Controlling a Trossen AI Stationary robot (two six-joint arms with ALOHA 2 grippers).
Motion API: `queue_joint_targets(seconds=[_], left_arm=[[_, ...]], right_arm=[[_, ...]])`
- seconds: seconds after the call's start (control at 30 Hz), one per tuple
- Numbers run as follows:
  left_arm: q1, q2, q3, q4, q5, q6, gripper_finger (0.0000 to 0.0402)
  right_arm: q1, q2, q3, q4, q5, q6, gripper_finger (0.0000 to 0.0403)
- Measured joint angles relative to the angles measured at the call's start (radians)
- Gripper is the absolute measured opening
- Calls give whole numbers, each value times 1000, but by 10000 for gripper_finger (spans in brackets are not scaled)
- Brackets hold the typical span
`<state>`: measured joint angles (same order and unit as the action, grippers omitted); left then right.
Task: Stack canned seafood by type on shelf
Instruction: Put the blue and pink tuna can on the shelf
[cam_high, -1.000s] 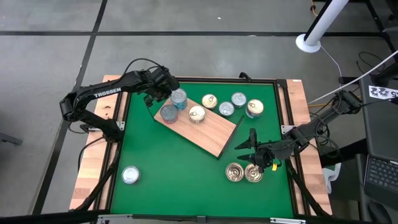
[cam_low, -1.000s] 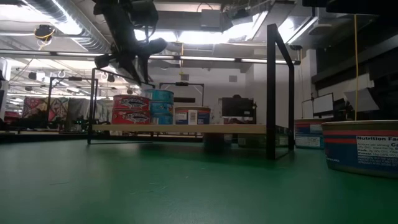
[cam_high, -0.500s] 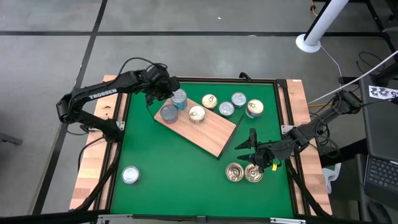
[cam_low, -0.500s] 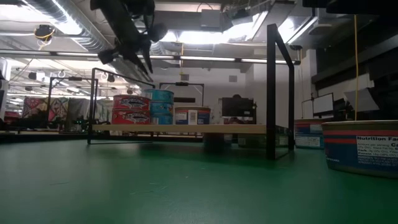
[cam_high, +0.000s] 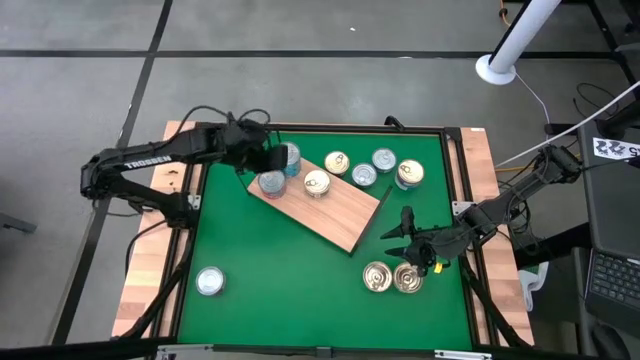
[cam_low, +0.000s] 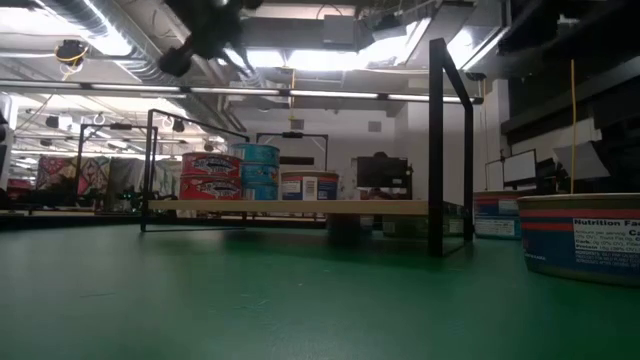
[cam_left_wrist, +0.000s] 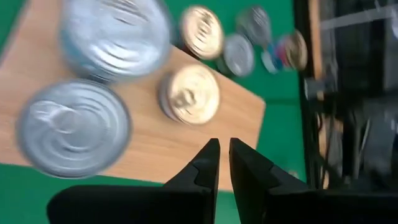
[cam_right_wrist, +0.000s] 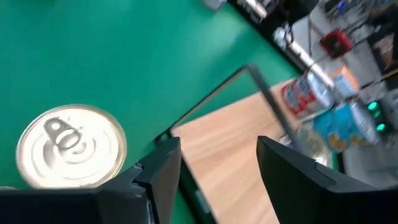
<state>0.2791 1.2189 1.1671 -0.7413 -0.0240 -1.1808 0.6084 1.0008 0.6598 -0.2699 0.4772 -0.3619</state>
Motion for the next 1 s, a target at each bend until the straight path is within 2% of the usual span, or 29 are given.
queue_joint_targets(seconds=[0.17,0.37,0.5,0.7,1.0], left_arm=[[-130,14,0,79,-82,134,31],[-272,24,0,158,-215,301,31],[-355,55,0,213,-272,366,31],[-446,149,0,357,-281,477,31],[-546,344,0,740,-281,729,31]], right_arm=[[0,0,0,-39,-7,105,211],[0,0,0,-41,-113,161,211],[0,0,0,-41,-141,206,211],[1,14,0,-49,-211,227,211],[1,75,0,-47,-235,227,211]])
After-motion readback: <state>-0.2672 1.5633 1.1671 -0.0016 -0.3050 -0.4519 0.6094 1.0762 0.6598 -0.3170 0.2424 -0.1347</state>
